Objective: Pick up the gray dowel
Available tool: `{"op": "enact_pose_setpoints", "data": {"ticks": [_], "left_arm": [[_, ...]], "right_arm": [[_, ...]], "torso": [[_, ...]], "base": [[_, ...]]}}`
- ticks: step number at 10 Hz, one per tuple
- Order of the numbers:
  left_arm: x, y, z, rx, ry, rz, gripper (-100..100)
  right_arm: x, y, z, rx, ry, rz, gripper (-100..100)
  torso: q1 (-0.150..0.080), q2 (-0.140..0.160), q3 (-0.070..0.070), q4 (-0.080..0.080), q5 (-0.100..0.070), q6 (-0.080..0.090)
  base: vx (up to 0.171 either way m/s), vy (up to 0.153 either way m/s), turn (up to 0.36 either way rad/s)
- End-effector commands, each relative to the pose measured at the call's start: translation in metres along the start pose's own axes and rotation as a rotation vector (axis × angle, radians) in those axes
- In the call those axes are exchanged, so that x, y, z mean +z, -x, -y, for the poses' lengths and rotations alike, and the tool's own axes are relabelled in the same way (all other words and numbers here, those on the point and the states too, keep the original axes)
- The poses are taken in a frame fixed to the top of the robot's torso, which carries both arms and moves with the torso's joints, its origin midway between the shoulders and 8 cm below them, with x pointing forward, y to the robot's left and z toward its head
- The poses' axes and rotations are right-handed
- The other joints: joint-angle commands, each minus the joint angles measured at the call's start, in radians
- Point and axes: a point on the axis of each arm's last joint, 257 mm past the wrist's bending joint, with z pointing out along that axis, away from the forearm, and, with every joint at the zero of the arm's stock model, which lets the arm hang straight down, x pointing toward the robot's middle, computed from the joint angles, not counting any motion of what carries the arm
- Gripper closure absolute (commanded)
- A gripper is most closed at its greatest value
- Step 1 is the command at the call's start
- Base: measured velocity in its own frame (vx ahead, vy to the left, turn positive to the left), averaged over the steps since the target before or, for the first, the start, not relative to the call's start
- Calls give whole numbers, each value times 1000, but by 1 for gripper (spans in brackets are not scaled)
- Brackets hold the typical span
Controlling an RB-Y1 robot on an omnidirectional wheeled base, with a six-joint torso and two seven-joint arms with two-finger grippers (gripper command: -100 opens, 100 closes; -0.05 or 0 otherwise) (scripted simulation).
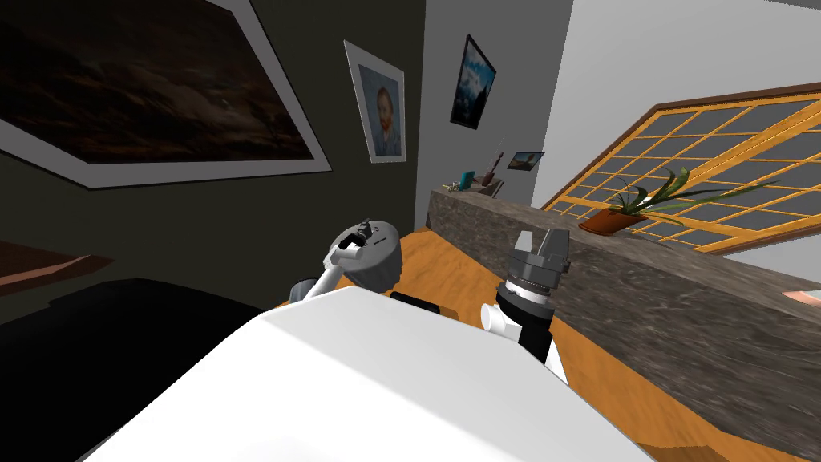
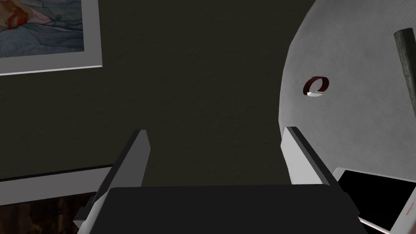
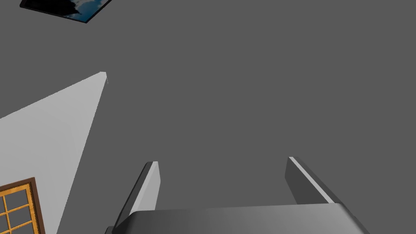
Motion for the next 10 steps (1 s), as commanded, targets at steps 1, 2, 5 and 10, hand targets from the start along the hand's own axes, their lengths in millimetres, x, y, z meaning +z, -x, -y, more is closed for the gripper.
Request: {"op": "enact_pose_setpoints", "data": {"ticks": [1, 2, 5, 10], "left_arm": [[10, 19, -9, -30, 52, 27, -100], [10, 23, -23, -32, 85, 38, -100], [16, 42, -40, -63, 150, 71, -100], [27, 92, -75, -160, 305, 166, -100]], "right_arm": [[0, 0, 0, 0, 0, 0, 0], [0, 0, 0, 0, 0, 0, 0], [0, 0, 0, 0, 0, 0, 0], [0, 0, 0, 0, 0, 0, 0]], "torso": [[0, 0, 0, 0, 0, 0], [0, 0, 0, 0, 0, 1], [-1, -1, 0, 0, 0, 0], [0, -2, -1, -1, 0, 0]], "base": [[-36, 26, -169], [-31, 22, -76], [-19, 10, -56], [-7, 11, -98]]}}
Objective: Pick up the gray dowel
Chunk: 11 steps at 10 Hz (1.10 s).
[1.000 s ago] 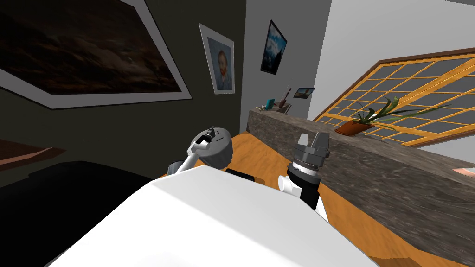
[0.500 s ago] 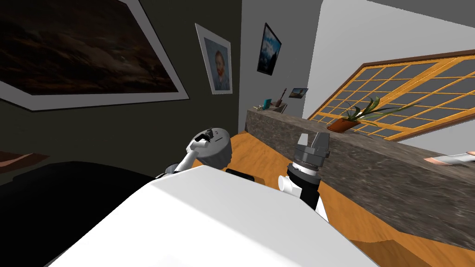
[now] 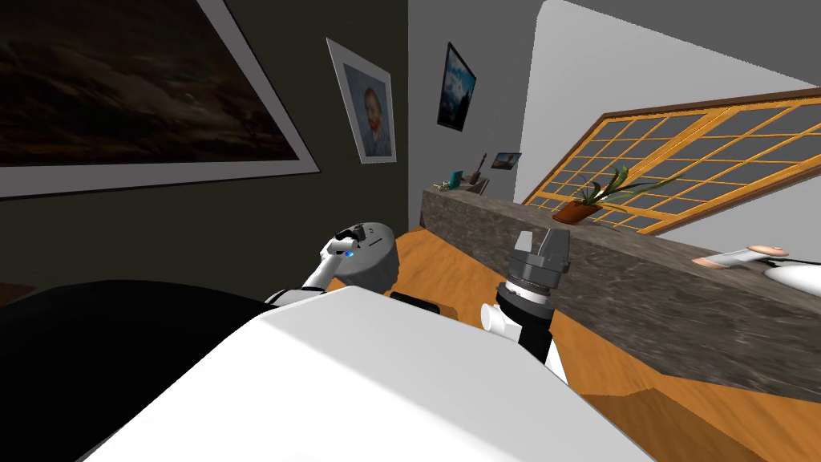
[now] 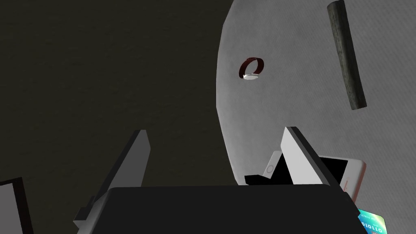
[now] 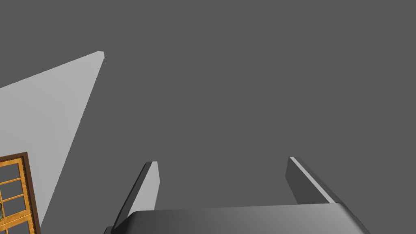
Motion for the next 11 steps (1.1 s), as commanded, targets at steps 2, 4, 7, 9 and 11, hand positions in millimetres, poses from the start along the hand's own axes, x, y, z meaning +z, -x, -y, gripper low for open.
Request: {"op": "enact_pose_setpoints", "data": {"ticks": [2, 4, 7, 9, 11], "left_arm": [[7, 23, -13, -55, 81, 46, -100], [12, 41, -29, -95, 147, 83, -100], [14, 66, -61, -143, 245, 137, -100], [14, 80, -77, -186, 307, 172, -100], [12, 93, -93, -229, 368, 205, -100]], "right_arm": [[0, 0, 0, 0, 0, 0, 0], [0, 0, 0, 0, 0, 0, 0], [0, 0, 0, 0, 0, 0, 0], [0, 0, 0, 0, 0, 0, 0], [0, 0, 0, 0, 0, 0, 0]], "torso": [[0, 0, 0, 0, 0, -1], [0, -1, -1, 0, 0, 0], [-1, -2, -1, 0, 0, 0], [0, -3, -1, -1, 0, 0], [-1, -3, -2, -1, 0, 0]], "base": [[9, 11, -78], [17, 10, -93], [27, 6, -67], [40, 6, -65], [41, 8, -72]]}}
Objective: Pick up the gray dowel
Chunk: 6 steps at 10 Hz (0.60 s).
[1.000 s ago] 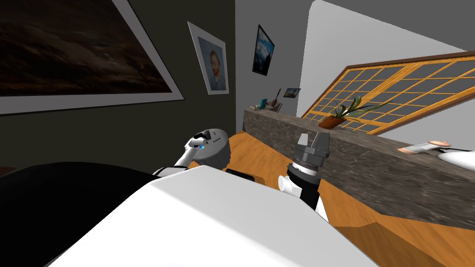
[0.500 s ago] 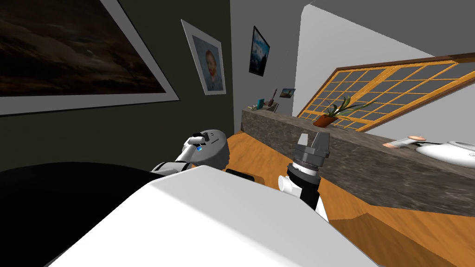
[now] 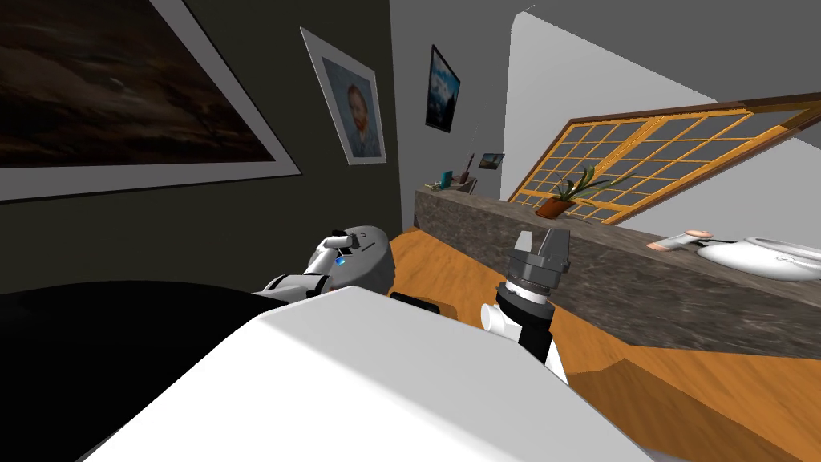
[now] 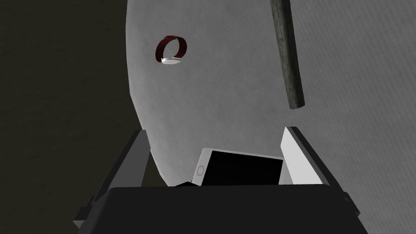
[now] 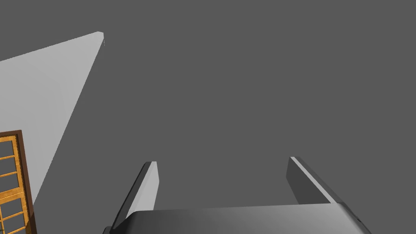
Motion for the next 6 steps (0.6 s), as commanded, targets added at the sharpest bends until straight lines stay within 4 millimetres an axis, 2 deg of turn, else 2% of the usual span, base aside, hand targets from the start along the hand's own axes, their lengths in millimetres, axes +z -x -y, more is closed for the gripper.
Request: {"op": "enact_pose_setpoints", "data": {"ticks": [1, 5, 6], "left_arm": [[2, 15, -11, -46, 61, 29, -100], [6, 36, -33, -127, 169, 80, -100], [8, 46, -49, -138, 200, 100, -100]], "right_arm": [[0, 0, 0, 0, 0, 0, 0], [0, 0, 0, 0, 0, 0, 0], [0, 0, 0, 0, 0, 0, 0]], "torso": [[0, 0, 0, 0, 0, 0], [0, -1, -1, 0, 0, 0], [0, -1, -1, 0, 0, 0]], "base": [[61, 18, -86], [57, 8, -56], [53, 6, -42]]}}
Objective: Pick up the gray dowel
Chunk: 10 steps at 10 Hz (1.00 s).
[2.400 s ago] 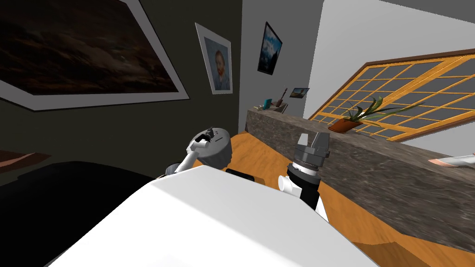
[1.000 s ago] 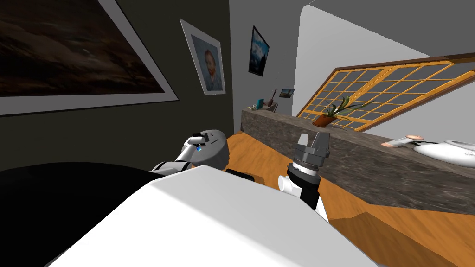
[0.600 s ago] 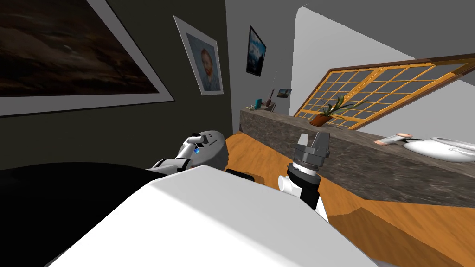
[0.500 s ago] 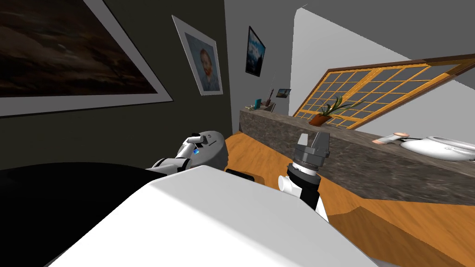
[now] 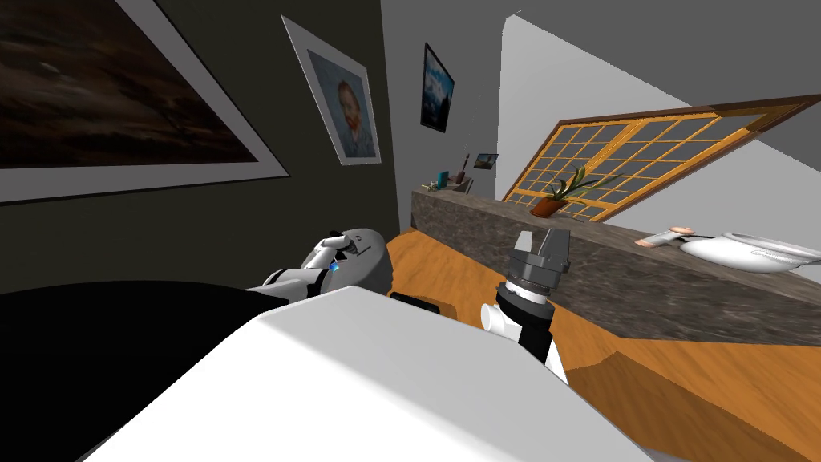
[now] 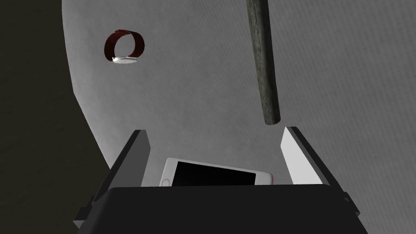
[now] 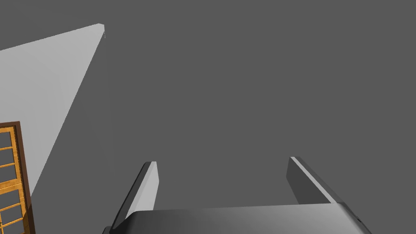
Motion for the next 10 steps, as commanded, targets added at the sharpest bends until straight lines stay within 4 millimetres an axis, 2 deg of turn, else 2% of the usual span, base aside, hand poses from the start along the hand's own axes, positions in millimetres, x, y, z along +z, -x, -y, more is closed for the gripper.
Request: {"op": "enact_pose_setpoints", "data": {"ticks": [1, 3, 5, 10], "left_arm": [[0, 8, -6, -41, 49, 18, -100], [5, 19, -19, -53, 79, 39, -100], [4, 23, -24, -86, 116, 51, -100], [6, 47, -57, -167, 236, 108, -100]], "right_arm": [[0, 0, 0, 0, 0, 0, 0], [0, 0, 0, 0, 0, 0, 0], [0, 0, 0, 0, 0, 0, 0], [0, 0, 0, 0, 0, 0, 0]], "torso": [[0, 0, 0, 0, 0, 0], [0, 0, 0, 0, 0, 0], [0, 3, 2, 1, 0, 0], [0, -1, -1, 0, 0, 0]], "base": [[58, 9, -62], [45, 8, -22], [20, 0, -34], [63, 11, -42]]}}
